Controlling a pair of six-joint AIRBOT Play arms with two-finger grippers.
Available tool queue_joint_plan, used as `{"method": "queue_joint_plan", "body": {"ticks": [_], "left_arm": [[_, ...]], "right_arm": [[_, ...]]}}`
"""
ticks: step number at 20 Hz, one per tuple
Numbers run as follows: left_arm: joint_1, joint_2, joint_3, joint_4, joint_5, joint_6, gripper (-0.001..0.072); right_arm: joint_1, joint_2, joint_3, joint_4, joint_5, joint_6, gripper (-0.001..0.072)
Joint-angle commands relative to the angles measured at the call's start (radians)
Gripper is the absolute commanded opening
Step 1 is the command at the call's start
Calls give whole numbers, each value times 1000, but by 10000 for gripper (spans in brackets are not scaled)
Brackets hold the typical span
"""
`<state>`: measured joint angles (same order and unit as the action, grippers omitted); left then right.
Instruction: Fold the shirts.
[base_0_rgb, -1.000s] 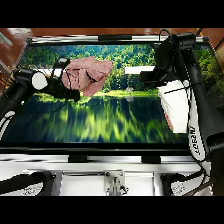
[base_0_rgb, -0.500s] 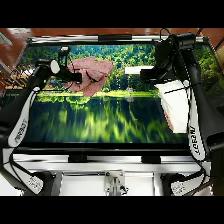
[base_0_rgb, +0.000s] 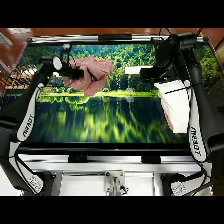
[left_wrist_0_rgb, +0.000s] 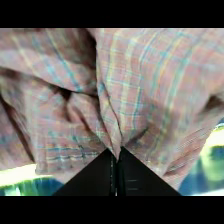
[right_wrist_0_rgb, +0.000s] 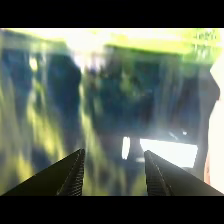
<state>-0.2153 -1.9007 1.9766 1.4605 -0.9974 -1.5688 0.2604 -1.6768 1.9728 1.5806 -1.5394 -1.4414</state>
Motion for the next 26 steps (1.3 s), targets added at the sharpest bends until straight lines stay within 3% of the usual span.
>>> {"method": "queue_joint_plan", "body": {"ticks": [1, 7, 9, 13, 15, 18, 20, 22, 26], "left_arm": [[-39, 135, 126, -3, -31, 42, 24], [-242, 586, 55, -2, -23, 42, 26], [-292, 681, 24, 6, -128, 41, 25], [-302, 737, -38, 131, -549, -35, 25], [-303, 739, -119, 137, -609, -34, 25], [-303, 741, -266, 137, -607, -35, 25], [-303, 745, -367, 137, -588, -45, 25], [-311, 764, -456, 137, -546, -49, 25], [-344, 807, -572, 137, -529, -68, 25]], "right_arm": [[1, 74, 1, -14, 78, -15, 483], [1, 394, 1, -195, 185, -14, 484], [0, 492, 1, -206, 170, -11, 483], [0, 581, 1, -111, 24, 4, 483], [1, 581, -49, -13, -83, 17, 483], [2, 582, -270, 103, -108, 6, 484], [1, 581, -480, 140, -29, 4, 488], [0, 581, -703, 199, 117, -11, 621], [2, 511, -1008, 474, 380, -86, 621]]}}
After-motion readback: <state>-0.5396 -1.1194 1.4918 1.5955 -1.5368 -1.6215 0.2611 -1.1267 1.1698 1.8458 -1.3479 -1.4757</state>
